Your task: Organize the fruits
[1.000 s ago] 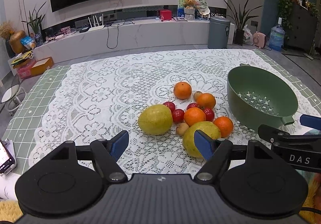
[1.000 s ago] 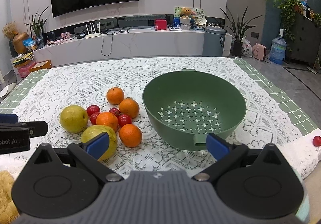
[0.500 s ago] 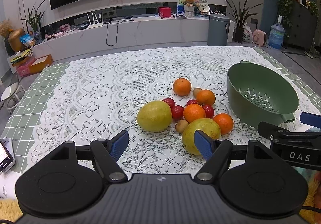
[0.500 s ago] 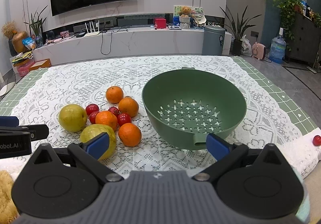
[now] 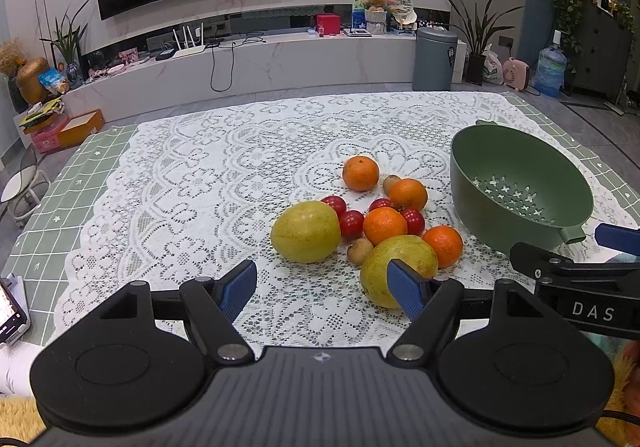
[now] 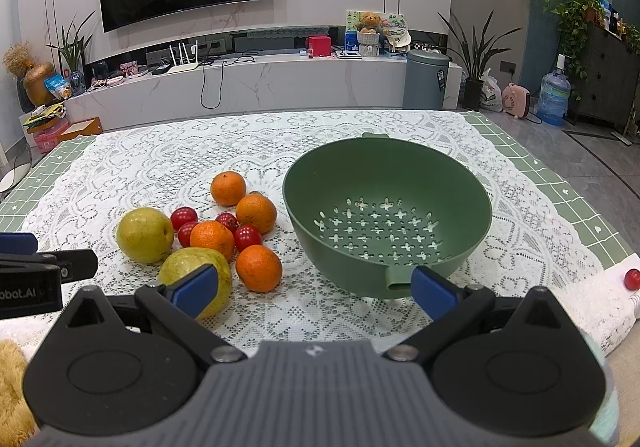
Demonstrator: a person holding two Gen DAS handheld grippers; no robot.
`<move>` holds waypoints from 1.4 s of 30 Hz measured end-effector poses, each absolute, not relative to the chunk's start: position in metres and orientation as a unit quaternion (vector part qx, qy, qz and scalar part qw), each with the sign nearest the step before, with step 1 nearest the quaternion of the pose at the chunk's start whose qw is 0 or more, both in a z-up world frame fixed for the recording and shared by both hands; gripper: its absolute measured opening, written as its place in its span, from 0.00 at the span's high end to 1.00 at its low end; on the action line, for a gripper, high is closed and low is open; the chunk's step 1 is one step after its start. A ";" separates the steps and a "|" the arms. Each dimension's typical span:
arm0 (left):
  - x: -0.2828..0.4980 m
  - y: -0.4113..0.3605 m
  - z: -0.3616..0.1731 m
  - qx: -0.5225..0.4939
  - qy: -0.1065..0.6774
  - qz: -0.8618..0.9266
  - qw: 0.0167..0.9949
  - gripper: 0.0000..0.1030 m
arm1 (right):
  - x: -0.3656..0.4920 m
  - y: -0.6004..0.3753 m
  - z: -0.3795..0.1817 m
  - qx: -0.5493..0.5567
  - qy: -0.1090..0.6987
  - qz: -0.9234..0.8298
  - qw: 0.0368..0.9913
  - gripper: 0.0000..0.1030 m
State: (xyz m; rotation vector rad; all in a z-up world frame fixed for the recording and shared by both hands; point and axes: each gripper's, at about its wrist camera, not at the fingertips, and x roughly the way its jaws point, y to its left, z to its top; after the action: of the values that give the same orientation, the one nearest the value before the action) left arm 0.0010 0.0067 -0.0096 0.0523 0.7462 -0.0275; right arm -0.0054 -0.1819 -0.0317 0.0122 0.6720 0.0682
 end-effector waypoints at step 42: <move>0.029 0.034 -0.026 0.026 0.371 -0.035 0.927 0.36 | 0.019 -0.146 -0.049 0.017 0.358 0.125 0.925 0.25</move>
State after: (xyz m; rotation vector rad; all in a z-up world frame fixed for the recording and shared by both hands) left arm 0.0294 0.0343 -0.0264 0.0528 0.7614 -0.0717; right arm 0.0192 -0.1461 -0.0493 0.0351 0.7337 0.2556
